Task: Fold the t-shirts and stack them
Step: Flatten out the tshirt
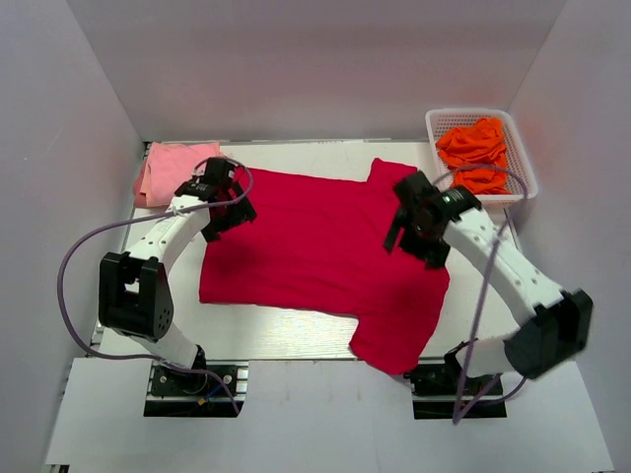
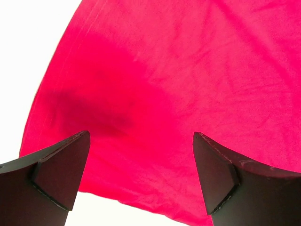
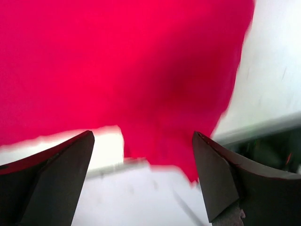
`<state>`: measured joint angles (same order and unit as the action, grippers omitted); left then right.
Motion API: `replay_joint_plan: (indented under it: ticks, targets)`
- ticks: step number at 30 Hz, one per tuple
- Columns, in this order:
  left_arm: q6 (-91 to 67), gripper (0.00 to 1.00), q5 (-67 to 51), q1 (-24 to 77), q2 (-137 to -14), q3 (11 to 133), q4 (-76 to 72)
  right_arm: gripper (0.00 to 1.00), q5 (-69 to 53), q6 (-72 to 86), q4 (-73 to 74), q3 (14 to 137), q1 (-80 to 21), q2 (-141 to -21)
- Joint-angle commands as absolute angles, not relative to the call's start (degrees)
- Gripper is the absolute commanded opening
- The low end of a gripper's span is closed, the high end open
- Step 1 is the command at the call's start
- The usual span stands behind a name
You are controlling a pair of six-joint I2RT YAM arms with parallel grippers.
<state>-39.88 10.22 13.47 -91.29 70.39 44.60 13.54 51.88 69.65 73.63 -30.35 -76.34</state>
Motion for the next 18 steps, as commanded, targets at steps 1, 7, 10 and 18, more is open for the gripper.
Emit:
replay_joint_plan:
  ticks: [1, 7, 10, 18]
  targets:
    - [-36.7, 1.00, 12.0, 13.7, -91.6, 75.0, 44.6, 0.90, 25.8, 42.0, 65.5, 78.4, -29.7, -84.7]
    - [-34.0, 1.00, 10.5, 13.2, -94.7, 76.8, 39.5, 0.90, 25.1, 31.8, 52.1, 88.1, -23.6, -97.9]
    - [-33.4, 1.00, 11.3, 13.2, -98.7, 78.5, 38.6, 0.90, 23.8, 28.4, 52.6, 93.2, -21.0, -104.6]
    - [-33.4, 1.00, 11.3, 13.2, -108.9, 82.0, 40.1, 0.90, 19.1, 25.4, 47.3, 85.9, -8.4, -106.4]
